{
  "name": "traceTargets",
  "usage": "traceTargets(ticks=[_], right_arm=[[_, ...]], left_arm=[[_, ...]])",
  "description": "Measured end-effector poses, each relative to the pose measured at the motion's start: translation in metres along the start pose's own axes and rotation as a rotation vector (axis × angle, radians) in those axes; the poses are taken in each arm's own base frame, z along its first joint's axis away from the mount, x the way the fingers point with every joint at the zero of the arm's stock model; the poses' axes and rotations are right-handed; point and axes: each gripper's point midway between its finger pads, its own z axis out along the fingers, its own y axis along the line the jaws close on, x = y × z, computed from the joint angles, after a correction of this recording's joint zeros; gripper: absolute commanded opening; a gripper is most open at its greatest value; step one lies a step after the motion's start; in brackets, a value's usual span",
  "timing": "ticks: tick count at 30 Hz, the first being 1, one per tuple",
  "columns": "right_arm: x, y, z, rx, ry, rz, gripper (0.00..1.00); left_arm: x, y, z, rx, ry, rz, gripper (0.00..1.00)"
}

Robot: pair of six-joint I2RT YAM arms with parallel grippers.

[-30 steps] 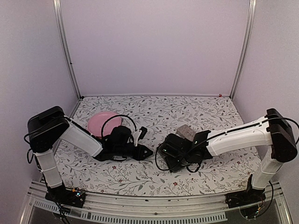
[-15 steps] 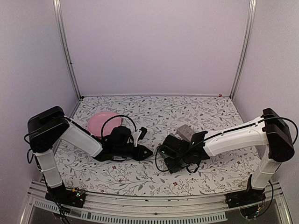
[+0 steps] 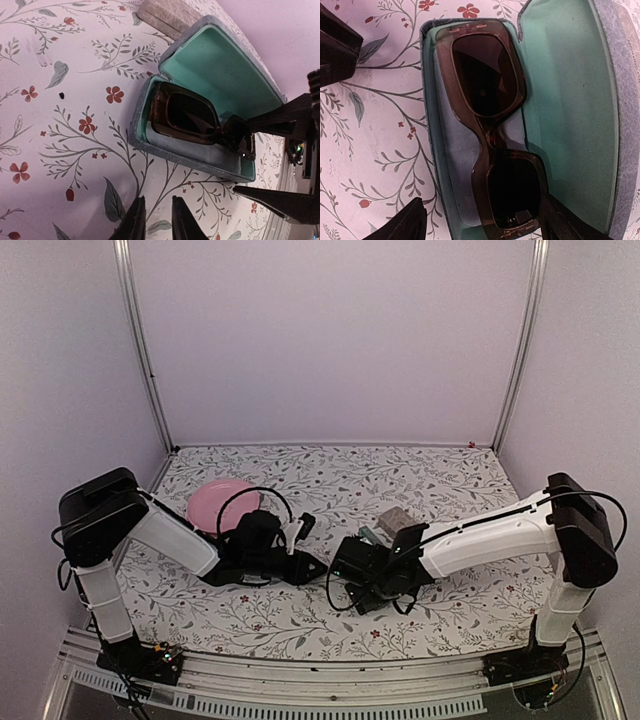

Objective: Organize the sunglasses
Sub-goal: Adjust the sunglasses in the sunglasses case.

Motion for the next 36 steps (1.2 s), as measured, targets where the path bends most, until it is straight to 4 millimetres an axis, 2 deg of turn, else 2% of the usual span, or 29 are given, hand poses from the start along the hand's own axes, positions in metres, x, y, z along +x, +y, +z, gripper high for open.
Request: traceTargets(ticks=[16,31,36], right_arm=[[0.0035,-0.0047,0.0049,0.073,0.010,-0.029,0.86],[0.0047,-0.0058,0.0064,0.082,0.014,-0.038,0.72],[0.0056,-0.0044,0.0065,0.075,0.019,-0.041,0.71]], left_arm=[[0.0007,-0.0007,-0.0006,0.007,-0.003,-0.009,0.20],[-0.0002,-0.0016,-0.0007,0.012,-0.005,-0.012,0.20],[-0.0007,-0.0019,-0.0007,0.014,-0.008,-0.012,0.20]])
